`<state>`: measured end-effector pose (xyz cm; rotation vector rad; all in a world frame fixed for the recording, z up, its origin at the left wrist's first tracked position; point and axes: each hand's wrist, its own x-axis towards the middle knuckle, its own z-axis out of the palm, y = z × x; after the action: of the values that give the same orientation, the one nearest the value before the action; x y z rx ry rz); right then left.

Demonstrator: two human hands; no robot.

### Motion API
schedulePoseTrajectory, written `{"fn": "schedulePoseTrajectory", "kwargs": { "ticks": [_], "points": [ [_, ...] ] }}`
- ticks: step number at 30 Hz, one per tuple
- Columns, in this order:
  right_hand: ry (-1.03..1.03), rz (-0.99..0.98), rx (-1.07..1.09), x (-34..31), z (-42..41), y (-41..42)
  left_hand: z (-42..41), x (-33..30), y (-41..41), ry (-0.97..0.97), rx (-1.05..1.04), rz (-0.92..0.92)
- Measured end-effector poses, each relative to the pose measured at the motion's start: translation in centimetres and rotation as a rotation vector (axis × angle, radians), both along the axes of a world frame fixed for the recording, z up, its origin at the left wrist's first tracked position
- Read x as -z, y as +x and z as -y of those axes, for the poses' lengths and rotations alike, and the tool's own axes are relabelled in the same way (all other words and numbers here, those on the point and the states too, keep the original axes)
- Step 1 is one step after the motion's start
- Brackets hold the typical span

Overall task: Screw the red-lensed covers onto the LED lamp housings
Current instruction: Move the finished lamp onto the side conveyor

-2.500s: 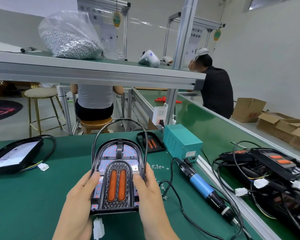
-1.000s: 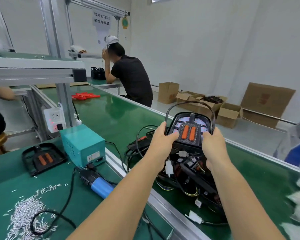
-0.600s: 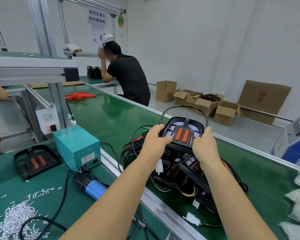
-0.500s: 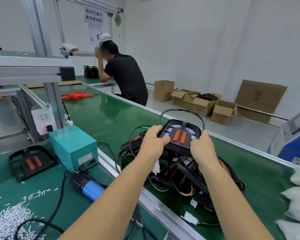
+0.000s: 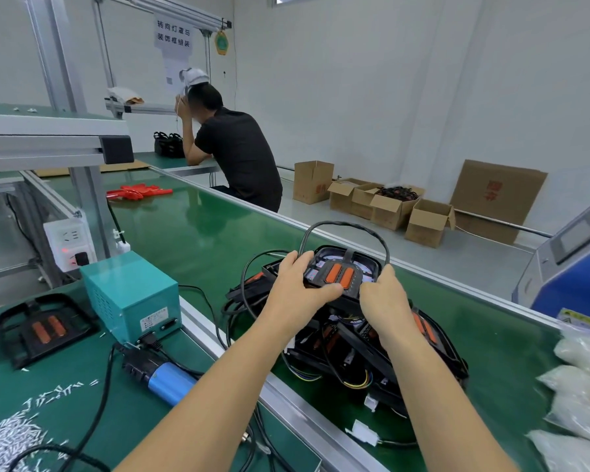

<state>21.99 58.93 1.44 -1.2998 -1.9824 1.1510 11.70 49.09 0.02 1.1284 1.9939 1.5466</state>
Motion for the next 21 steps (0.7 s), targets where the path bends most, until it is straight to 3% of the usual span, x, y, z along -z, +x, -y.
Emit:
{"fn": "schedulePoseTrajectory", "kwargs": {
  "ticks": [7, 14, 17, 21],
  "points": [
    [0.072, 0.070, 0.006, -0.1, 0.4, -0.2, 0.6, 0.2, -0.5, -0.022, 0.060, -0.147],
    [0.242, 0.317, -0.044, -0.8, 1.6, 0.1, 0.8, 0.6, -1.1, -0.089, 0.000, -0.282],
    [0.426, 0.452, -0.022, -1.0, 1.8, 0.8, 1.0, 0.4, -1.3, -0.112, 0.008, -0.310],
    [0.479, 0.420, 0.023, -0.3, 1.8, 3.0, 1.0, 0.4, -1.1, -0.130, 0.029, -0.353]
  ]
}}
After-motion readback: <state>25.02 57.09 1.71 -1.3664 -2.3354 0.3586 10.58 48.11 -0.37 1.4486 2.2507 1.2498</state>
